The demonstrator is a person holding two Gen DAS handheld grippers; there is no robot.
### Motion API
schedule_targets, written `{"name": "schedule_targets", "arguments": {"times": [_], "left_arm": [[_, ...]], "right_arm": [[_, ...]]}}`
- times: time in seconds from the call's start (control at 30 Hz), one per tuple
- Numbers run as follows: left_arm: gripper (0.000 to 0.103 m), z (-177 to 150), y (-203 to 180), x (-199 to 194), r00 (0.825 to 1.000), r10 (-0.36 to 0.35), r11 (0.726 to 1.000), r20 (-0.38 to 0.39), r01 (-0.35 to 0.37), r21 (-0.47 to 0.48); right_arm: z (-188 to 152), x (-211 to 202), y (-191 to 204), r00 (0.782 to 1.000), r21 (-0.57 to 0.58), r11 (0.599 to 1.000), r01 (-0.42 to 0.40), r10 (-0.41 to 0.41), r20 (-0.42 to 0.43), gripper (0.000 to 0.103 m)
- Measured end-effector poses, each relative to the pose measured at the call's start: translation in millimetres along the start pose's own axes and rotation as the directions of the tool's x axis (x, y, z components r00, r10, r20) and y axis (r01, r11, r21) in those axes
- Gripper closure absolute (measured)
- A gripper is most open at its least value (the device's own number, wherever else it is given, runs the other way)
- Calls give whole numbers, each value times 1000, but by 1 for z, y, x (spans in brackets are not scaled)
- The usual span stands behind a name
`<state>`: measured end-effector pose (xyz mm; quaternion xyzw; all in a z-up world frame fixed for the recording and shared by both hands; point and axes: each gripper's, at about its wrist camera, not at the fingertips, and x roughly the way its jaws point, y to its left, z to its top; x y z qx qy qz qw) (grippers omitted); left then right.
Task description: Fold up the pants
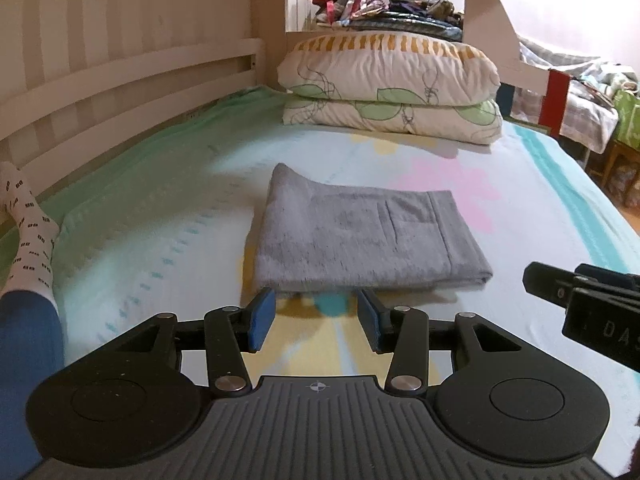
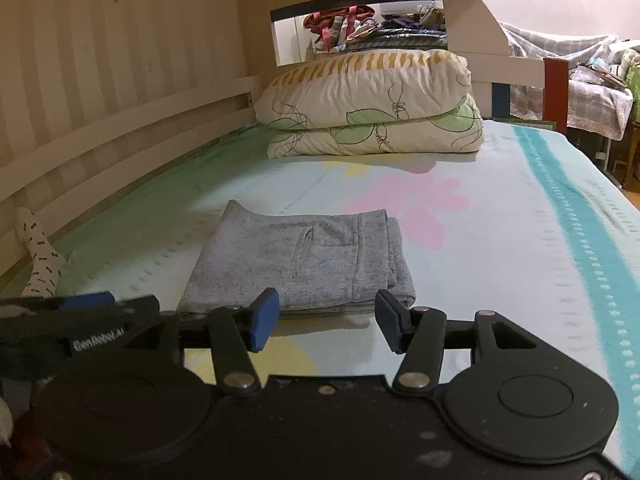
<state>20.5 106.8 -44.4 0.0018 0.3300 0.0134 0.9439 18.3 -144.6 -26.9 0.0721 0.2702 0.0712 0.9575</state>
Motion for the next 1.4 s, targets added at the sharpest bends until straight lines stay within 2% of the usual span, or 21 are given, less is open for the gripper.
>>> {"name": "schedule_targets", "arguments": {"times": [0.23, 1.4], "left_arm": [[59, -6, -3, -5, 999, -9, 1000, -33, 9, -19], [59, -14, -9, 3, 997, -31, 999, -76, 30, -23]], "right_arm": [[-5, -8, 4, 1000, 4, 1000, -4, 4, -7, 43], [-9, -8, 0, 999, -13, 999, -36, 35, -42, 38]]}}
